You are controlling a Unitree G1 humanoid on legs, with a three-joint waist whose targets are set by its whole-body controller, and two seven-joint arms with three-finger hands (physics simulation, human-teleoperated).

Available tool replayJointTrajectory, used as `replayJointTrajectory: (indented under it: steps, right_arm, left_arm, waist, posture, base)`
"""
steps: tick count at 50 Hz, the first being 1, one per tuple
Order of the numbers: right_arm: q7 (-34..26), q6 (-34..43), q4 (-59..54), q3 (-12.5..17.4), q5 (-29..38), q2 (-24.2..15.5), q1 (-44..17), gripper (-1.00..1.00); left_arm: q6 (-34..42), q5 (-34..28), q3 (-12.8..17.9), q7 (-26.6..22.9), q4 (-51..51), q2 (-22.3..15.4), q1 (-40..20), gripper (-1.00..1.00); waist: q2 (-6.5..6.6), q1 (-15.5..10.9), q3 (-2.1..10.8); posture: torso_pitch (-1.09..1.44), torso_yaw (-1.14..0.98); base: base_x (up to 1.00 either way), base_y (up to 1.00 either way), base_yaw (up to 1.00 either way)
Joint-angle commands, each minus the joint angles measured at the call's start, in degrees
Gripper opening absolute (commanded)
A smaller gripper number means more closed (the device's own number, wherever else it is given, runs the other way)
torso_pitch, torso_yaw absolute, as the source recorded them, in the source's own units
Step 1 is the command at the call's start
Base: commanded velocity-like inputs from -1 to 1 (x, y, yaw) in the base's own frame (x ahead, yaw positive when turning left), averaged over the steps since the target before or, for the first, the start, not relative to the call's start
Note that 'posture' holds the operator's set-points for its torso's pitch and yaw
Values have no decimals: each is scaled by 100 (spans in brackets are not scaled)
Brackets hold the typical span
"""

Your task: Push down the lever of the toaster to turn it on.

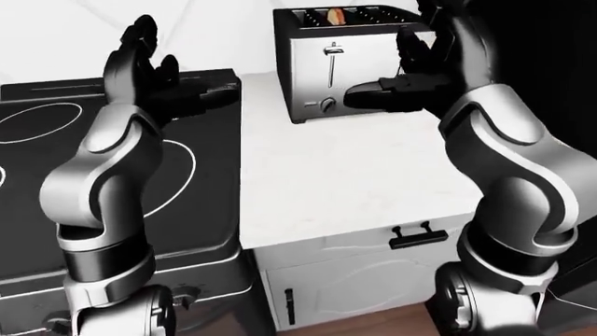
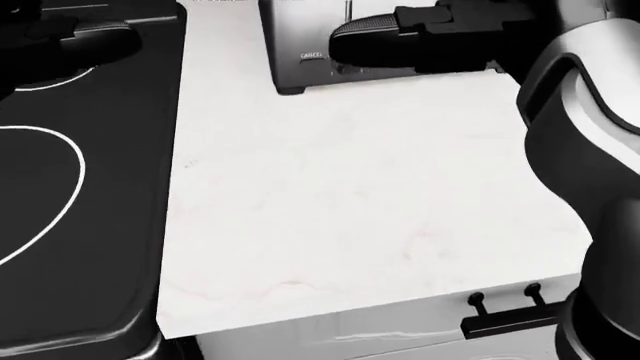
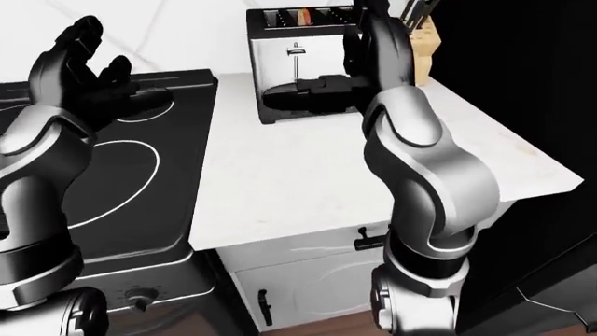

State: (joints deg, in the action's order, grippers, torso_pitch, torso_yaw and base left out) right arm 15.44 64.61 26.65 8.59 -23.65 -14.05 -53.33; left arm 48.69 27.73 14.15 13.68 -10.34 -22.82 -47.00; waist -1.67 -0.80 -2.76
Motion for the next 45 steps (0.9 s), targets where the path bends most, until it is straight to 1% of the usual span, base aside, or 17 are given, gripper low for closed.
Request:
replayJointTrajectory:
  steps: [1,2,3,4,5,6,8,9,10,12,13,14,15,16,23,40,45]
  right_arm:
    - [14,-160,82,52,41,-37,-155,100]
    - [14,-159,83,54,40,-39,-162,100]
    - [20,-154,84,52,46,-43,-161,100]
    - [22,-168,65,48,65,-51,-157,100]
    - [21,-206,13,26,115,-73,-161,100]
    - [15,-192,-12,22,132,-74,-163,100]
    - [-13,-182,-22,-13,188,-80,-153,100]
    - [-30,-189,-23,-15,202,-70,-139,100]
    - [-32,-147,7,-9,200,-53,-158,100]
    - [-38,-90,48,7,198,-34,-185,100]
    - [-41,-88,48,10,202,-29,-188,100]
    - [-45,-91,49,10,211,-27,-183,100]
    - [-54,-89,56,11,213,-26,-178,100]
    - [-60,-88,58,12,215,-27,-178,100]
    - [-82,-92,56,6,235,-4,-166,100]
    - [-149,-125,36,4,289,12,-130,100]
    - [-158,-129,29,10,289,16,-139,100]
  left_arm:
    - [-137,28,45,-25,-188,-94,-203,100]
    - [-147,26,44,-27,-186,-92,-197,100]
    - [-165,19,40,-36,-169,-92,-191,100]
    - [-164,18,39,-34,-171,-90,-191,100]
    - [-161,17,38,-33,-168,-91,-198,100]
    - [-165,16,39,-37,-164,-92,-199,100]
    - [-170,14,43,-37,-156,-94,-196,100]
    - [-175,12,42,-37,-148,-94,-198,100]
    - [-182,10,40,-41,-146,-93,-191,100]
    - [-170,14,43,-37,-150,-95,-197,100]
    - [-189,7,42,-44,-139,-95,-187,100]
    - [-172,14,48,-37,-149,-98,-198,100]
    - [-163,18,51,-29,-163,-98,-198,100]
    - [-167,18,52,-29,-163,-97,-191,100]
    - [-183,23,57,-21,-144,-111,-196,100]
    - [-115,94,22,9,-145,-96,-217,100]
    - [-92,80,7,-18,-122,-72,-215,100]
  waist:
    - [-5,14,163]
    - [-104,5,103]
    - [-121,17,103]
    - [-77,54,122]
    - [-45,51,54]
    - [-41,34,42]
    - [14,57,-40]
    - [58,75,-64]
    - [137,111,-14]
    - [457,141,83]
    - [242,151,33]
    - [272,131,77]
    - [265,133,122]
    - [246,124,136]
    - [182,82,152]
    - [197,80,129]
    - [203,82,235]
  posture:
    - [0,0]
    - [0,0]
    - [0,0]
    - [0,0]
    - [0,0]
    - [0,0]
    - [0,0]
    - [0,0]
    - [0,0]
    - [0,0]
    - [0,0]
    - [0,0]
    - [0,0]
    - [0,0]
    - [0,0]
    - [0,0]
    - [-5,0]
  base:
    - [21,0,0]
    - [20,0,0]
    - [20,0,0]
    - [12,0,0]
    - [0,0,0]
    - [0,0,0]
    - [0,0,0]
    - [0,0,0]
    - [0,0,0]
    - [0,0,0]
    - [0,0,0]
    - [0,0,0]
    - [0,0,0]
    - [0,0,0]
    - [0,0,0]
    - [0,0,0]
    - [0,0,0]
